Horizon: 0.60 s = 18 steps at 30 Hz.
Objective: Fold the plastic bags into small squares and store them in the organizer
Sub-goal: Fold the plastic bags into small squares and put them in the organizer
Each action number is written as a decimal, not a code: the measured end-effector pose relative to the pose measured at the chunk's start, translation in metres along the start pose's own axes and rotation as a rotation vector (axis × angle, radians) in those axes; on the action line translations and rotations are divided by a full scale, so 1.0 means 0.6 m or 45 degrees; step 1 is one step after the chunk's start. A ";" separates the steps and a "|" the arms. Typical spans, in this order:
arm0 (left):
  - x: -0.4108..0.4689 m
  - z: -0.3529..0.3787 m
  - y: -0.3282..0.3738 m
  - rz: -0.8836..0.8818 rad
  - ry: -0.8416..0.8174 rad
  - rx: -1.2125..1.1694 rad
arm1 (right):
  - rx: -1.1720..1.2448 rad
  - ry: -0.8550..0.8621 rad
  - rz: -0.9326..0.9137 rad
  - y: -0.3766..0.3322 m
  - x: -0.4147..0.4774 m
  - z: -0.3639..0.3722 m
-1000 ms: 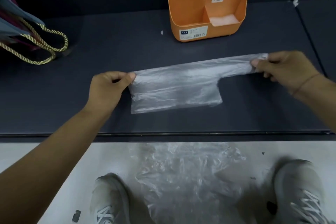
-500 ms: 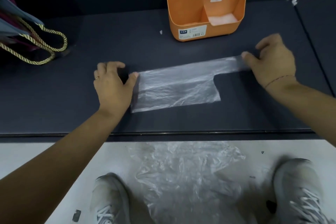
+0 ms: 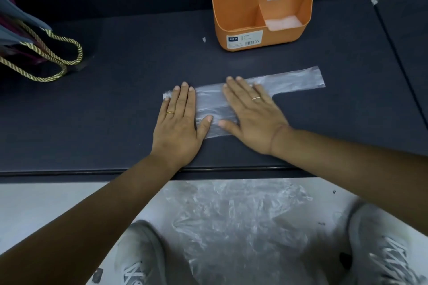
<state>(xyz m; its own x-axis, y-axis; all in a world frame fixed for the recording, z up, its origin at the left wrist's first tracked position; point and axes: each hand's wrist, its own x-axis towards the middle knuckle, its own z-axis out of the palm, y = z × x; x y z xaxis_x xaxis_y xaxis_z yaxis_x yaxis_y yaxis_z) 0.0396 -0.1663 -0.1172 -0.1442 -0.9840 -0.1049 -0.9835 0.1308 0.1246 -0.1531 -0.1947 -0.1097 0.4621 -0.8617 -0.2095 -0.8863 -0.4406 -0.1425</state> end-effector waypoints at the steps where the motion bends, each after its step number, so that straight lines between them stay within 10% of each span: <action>1: -0.002 -0.002 -0.004 -0.009 -0.006 0.014 | -0.031 0.004 0.013 0.020 -0.011 0.001; 11: -0.031 -0.014 -0.048 -0.057 0.024 0.041 | 0.178 0.225 0.063 0.130 -0.084 -0.008; 18: -0.042 -0.015 0.015 0.470 0.093 -0.094 | 0.541 0.359 -0.093 0.129 -0.113 -0.011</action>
<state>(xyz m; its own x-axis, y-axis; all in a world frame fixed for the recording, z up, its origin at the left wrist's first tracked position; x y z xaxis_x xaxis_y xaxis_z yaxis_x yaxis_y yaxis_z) 0.0353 -0.1415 -0.1043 -0.4766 -0.8786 0.0306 -0.8559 0.4717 0.2119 -0.2533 -0.1720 -0.1001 0.4439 -0.8928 0.0765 -0.7346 -0.4114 -0.5396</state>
